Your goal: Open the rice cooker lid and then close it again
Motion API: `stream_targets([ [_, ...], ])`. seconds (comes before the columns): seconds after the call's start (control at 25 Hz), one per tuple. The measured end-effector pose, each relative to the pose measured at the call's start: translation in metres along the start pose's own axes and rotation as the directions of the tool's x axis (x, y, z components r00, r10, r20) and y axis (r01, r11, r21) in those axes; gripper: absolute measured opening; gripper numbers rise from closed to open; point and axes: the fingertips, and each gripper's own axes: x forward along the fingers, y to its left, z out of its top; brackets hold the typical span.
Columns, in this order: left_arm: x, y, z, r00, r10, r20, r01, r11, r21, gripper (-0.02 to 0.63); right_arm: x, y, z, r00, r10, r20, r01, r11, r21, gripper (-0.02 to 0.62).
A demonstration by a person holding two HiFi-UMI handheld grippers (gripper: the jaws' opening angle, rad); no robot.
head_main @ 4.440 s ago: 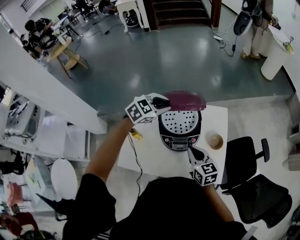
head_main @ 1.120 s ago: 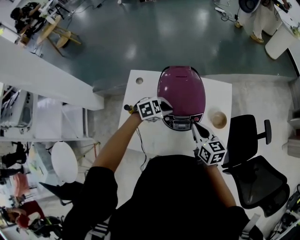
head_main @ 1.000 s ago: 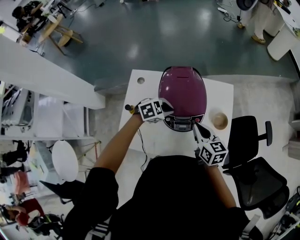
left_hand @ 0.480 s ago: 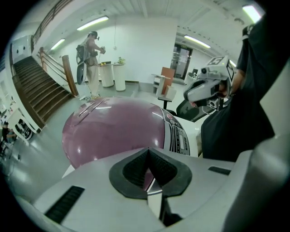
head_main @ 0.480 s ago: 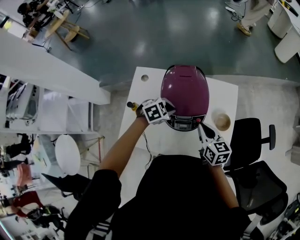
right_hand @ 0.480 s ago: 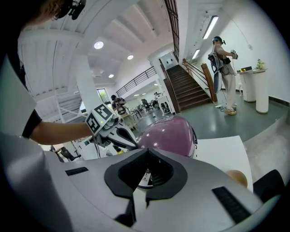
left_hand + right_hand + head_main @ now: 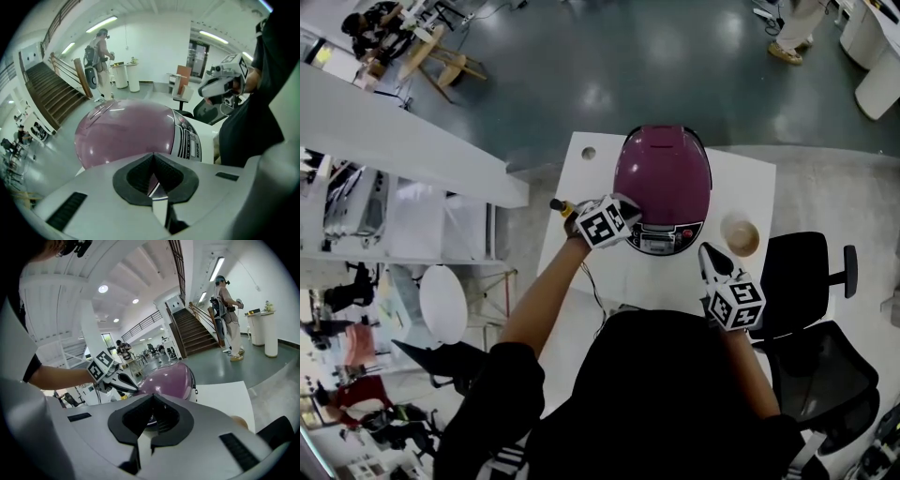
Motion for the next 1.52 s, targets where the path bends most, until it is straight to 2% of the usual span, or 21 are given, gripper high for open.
stream_targets([
  [0.12,-0.002,-0.002,0.001,0.995,0.096,0.009,-0.096,0.995,-0.013,0.002,-0.011,-0.005,-0.001,1.0,0.008,0.008,-0.008,1.0,-0.013,0.0],
  [0.2,-0.011,-0.006,-0.005,0.985,0.17,0.026,-0.167,0.982,-0.084,0.002,-0.019,-0.007,-0.006,1.0,-0.011,-0.001,0.011,0.995,-0.096,-0.001],
  [0.28,-0.024,-0.011,-0.018,0.967,0.253,0.043,-0.242,0.954,-0.175,0.002,-0.023,-0.011,-0.012,0.999,-0.033,-0.013,0.03,0.984,-0.175,0.0],
  [0.32,-0.03,-0.016,-0.023,0.955,0.289,0.064,-0.268,0.935,-0.231,0.002,-0.024,-0.015,-0.014,0.999,-0.033,-0.017,0.029,0.983,-0.184,-0.001],
  [0.4,-0.041,-0.033,-0.024,0.931,0.335,0.144,-0.257,0.883,-0.393,0.002,-0.027,-0.029,-0.019,0.999,-0.016,-0.033,0.01,0.985,-0.172,-0.001],
  [0.48,-0.052,-0.053,-0.023,0.897,0.369,0.242,-0.177,0.803,-0.569,0.002,-0.029,-0.039,-0.024,0.999,-0.001,-0.053,-0.008,0.986,-0.167,-0.001],
  [0.52,-0.06,-0.063,-0.025,0.876,0.394,0.279,-0.144,0.765,-0.628,0.002,-0.03,-0.04,-0.026,0.998,0.002,-0.057,-0.011,0.986,-0.166,0.0],
  [0.68,-0.094,-0.102,-0.036,0.76,0.53,0.377,-0.061,0.635,-0.77,0.002,-0.046,-0.036,-0.028,0.999,-0.022,-0.039,0.016,0.988,-0.157,0.0],
  [0.72,-0.1,-0.111,-0.039,0.736,0.555,0.387,-0.042,0.609,-0.792,0.002,-0.049,-0.034,-0.03,0.999,-0.031,-0.037,0.025,0.988,-0.152,-0.001],
  [0.76,-0.106,-0.119,-0.043,0.719,0.573,0.394,-0.033,0.594,-0.804,0.002,-0.052,-0.029,-0.033,0.999,-0.036,-0.039,0.03,0.989,-0.147,-0.001],
  [0.8,-0.111,-0.127,-0.045,0.704,0.586,0.401,-0.032,0.59,-0.806,0.002,-0.055,-0.023,-0.037,0.998,-0.037,-0.042,0.031,0.989,-0.141,-0.001],
  [0.88,-0.125,-0.144,-0.051,0.67,0.608,0.426,-0.038,0.601,-0.798,0.002,-0.061,-0.004,-0.045,0.999,-0.031,-0.04,0.025,0.991,-0.131,-0.001],
  [1.0,-0.152,-0.168,-0.062,0.614,0.63,0.475,-0.05,0.631,-0.774,0.002,-0.07,0.037,-0.055,1.0,-0.026,-0.015,0.024,0.991,-0.13,-0.001],
  [1.12,-0.18,-0.201,-0.087,0.579,0.627,0.522,-0.038,0.66,-0.75,0.002,-0.079,0.093,-0.076,0.999,-0.034,0.014,0.036,0.987,-0.157,-0.002],
  [1.28,-0.204,-0.257,-0.129,0.55,0.624,0.555,-0.061,0.693,-0.719,0.002,-0.108,0.163,-0.125,0.996,-0.059,0.072,0.069,0.985,-0.156,-0.002],
  [1.44,-0.224,-0.314,-0.168,0.543,0.59,0.598,-0.033,0.726,-0.687,0.002,-0.134,0.216,-0.183,0.996,-0.08,0.05,0.086,0.987,-0.136,-0.002],
  [1.52,-0.236,-0.339,-0.186,0.537,0.586,0.607,-0.031,0.733,-0.68,0.002,-0.146,0.239,-0.204,0.995,-0.083,0.049,0.089,0.986,-0.143,-0.002],
])
